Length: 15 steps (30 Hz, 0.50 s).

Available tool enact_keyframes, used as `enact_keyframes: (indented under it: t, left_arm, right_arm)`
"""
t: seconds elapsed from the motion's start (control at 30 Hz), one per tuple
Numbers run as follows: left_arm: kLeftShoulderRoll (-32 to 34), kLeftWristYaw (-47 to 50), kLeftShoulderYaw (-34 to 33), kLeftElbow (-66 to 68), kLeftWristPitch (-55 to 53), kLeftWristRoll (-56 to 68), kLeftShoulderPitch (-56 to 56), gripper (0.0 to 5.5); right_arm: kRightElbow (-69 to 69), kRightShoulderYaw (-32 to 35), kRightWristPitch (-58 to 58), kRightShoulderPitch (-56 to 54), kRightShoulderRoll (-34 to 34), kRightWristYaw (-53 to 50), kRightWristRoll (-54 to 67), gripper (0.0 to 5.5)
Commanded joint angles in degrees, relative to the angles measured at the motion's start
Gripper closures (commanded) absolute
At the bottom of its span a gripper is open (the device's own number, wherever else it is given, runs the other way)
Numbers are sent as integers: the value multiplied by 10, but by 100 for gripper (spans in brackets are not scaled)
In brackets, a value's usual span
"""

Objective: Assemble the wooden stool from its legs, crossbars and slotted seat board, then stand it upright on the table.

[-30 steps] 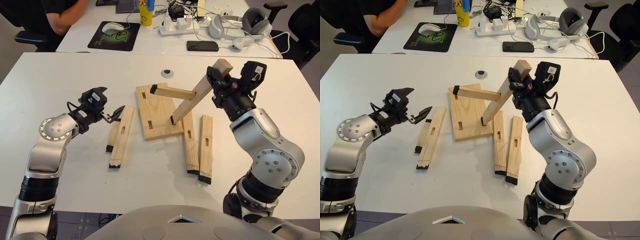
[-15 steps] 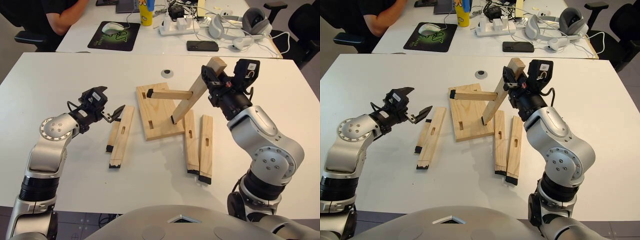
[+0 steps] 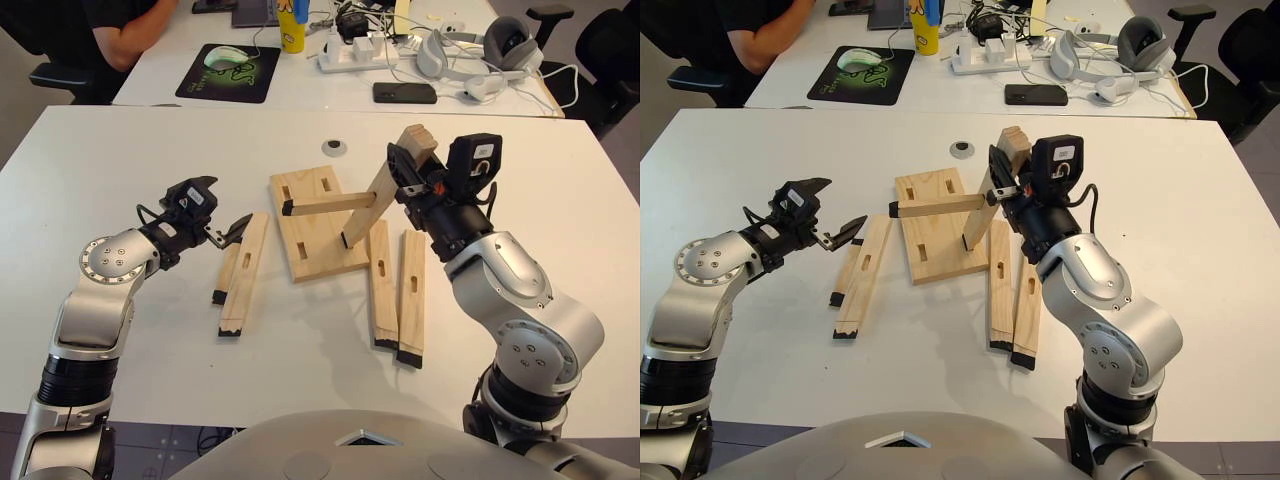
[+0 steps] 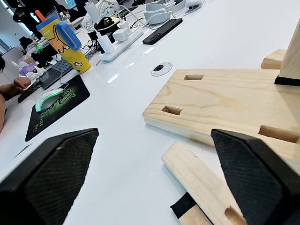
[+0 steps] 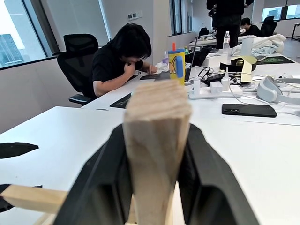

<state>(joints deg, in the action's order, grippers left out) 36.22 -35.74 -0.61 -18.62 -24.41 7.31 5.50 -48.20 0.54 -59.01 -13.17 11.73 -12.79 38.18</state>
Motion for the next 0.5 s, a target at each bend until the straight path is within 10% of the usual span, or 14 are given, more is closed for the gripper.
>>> enact_keyframes:
  t: [0.03,0.5]
  left_arm:
    - [-4,3,3,-7,-4,1,4,104]
    - [3,-5,-1,-7,-3,2,2,104]
  right_arm:
    - [65,-33,-63,3,13,0,-29,446]
    - [39,-64,60,224,69,77,-91,446]
